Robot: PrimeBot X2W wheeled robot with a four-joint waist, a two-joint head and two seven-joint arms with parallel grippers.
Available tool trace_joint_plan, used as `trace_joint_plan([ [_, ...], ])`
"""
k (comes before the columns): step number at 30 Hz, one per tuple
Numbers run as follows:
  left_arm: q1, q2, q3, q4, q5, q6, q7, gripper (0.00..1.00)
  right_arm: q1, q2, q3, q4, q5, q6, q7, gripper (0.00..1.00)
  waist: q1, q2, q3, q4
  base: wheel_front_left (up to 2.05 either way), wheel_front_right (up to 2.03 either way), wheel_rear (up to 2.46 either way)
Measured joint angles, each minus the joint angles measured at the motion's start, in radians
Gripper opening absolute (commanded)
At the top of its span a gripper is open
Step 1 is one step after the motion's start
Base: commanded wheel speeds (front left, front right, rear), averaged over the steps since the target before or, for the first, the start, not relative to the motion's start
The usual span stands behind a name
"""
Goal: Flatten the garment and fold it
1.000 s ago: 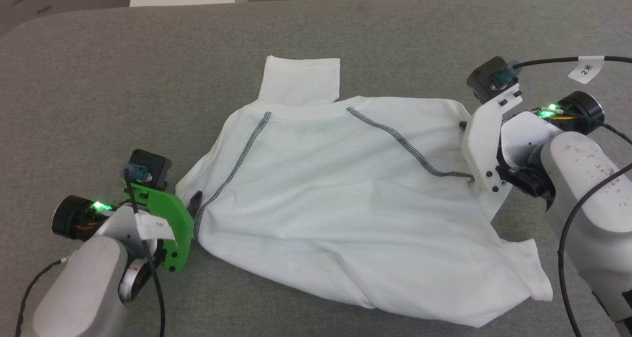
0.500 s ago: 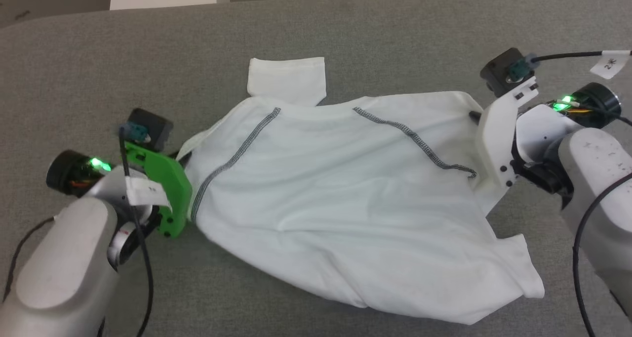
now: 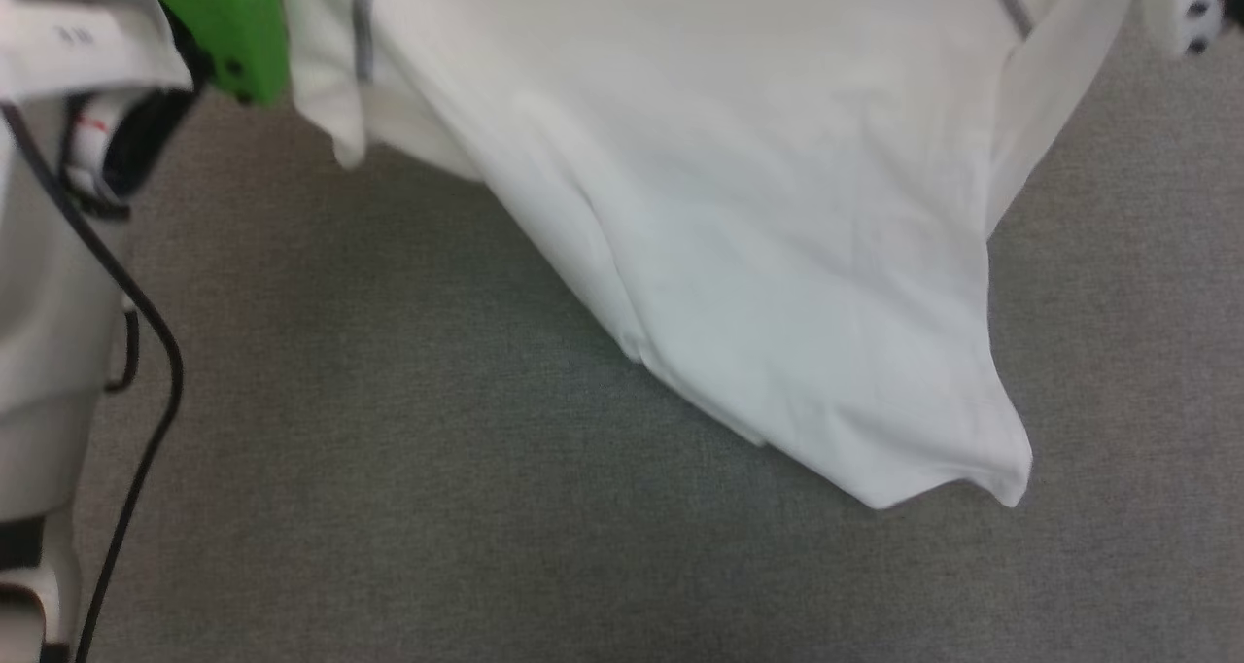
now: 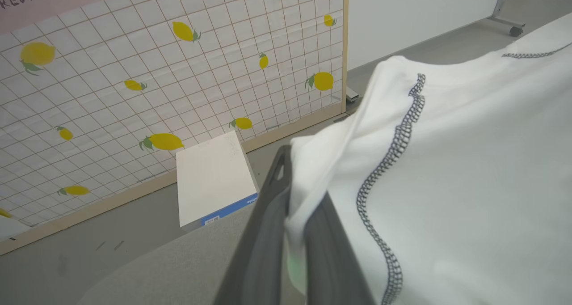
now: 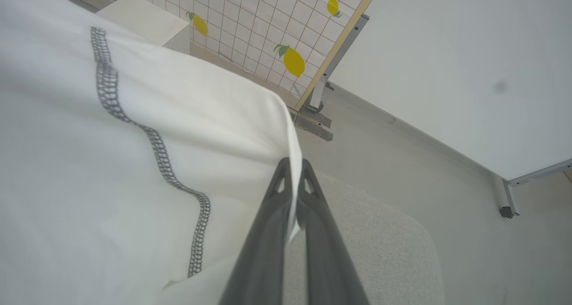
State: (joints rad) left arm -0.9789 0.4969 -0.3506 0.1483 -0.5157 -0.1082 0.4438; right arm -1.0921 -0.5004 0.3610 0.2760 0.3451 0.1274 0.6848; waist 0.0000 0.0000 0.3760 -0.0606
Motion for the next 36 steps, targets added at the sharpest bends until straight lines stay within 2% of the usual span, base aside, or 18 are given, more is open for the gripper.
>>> trace_joint_plan([
  [4,-0.179,-0.039,0.064,0.062,0.018,0.070,-0.076,0.00,-0.158,0.035,-0.051,0.027,-0.043,0.000,-0.022,0.00,0.0000,0.0000,0.053,-0.015,0.00,0.00,0.00],
  [9,-0.377,-0.086,0.139,0.128,0.059,0.164,-0.220,0.00,-0.330,0.106,-0.149,0.088,-0.121,0.006,-0.116,0.00,0.0001,0.0000,0.127,-0.037,0.00,0.00,0.00],
  [12,-0.471,-0.109,0.161,0.165,0.077,0.194,-0.320,0.00,-0.401,0.147,-0.231,0.117,-0.187,0.006,-0.202,0.00,0.0002,0.0000,0.167,-0.050,0.00,0.00,0.00],
  [15,-0.540,-0.122,0.172,0.190,0.108,0.207,-0.420,0.00,-0.464,0.191,-0.322,0.138,-0.263,0.006,-0.307,0.00,0.0002,0.0000,0.201,-0.062,0.00,0.00,0.00],
  [19,-0.589,-0.128,0.176,0.212,0.118,0.203,-0.517,0.00,-0.528,0.230,-0.396,0.150,-0.357,0.006,-0.430,0.00,0.0002,0.0000,0.231,-0.075,0.00,0.00,0.00],
  [24,-0.562,-0.110,0.145,0.278,0.125,0.160,-0.529,0.00,-0.514,0.240,-0.390,0.221,-0.393,0.006,-0.500,0.00,0.0002,0.0000,0.239,-0.075,0.00,0.00,0.00],
  [27,-0.478,-0.087,0.118,0.318,0.129,0.132,-0.526,0.00,-0.443,0.245,-0.359,0.263,-0.360,0.006,-0.541,0.00,0.0002,0.0000,0.231,-0.072,0.00,0.00,0.00],
  [31,-0.294,-0.063,0.072,0.363,0.128,0.083,-0.499,0.00,-0.266,0.247,-0.284,0.301,-0.280,0.006,-0.575,0.00,0.0002,0.0000,0.206,-0.070,0.00,0.00,0.00],
  [36,-0.032,-0.054,0.028,0.345,0.087,0.034,-0.443,0.00,-0.050,0.222,-0.194,0.299,-0.153,0.006,-0.575,0.00,0.0000,0.0000,0.154,-0.065,0.00,0.00,0.00],
])
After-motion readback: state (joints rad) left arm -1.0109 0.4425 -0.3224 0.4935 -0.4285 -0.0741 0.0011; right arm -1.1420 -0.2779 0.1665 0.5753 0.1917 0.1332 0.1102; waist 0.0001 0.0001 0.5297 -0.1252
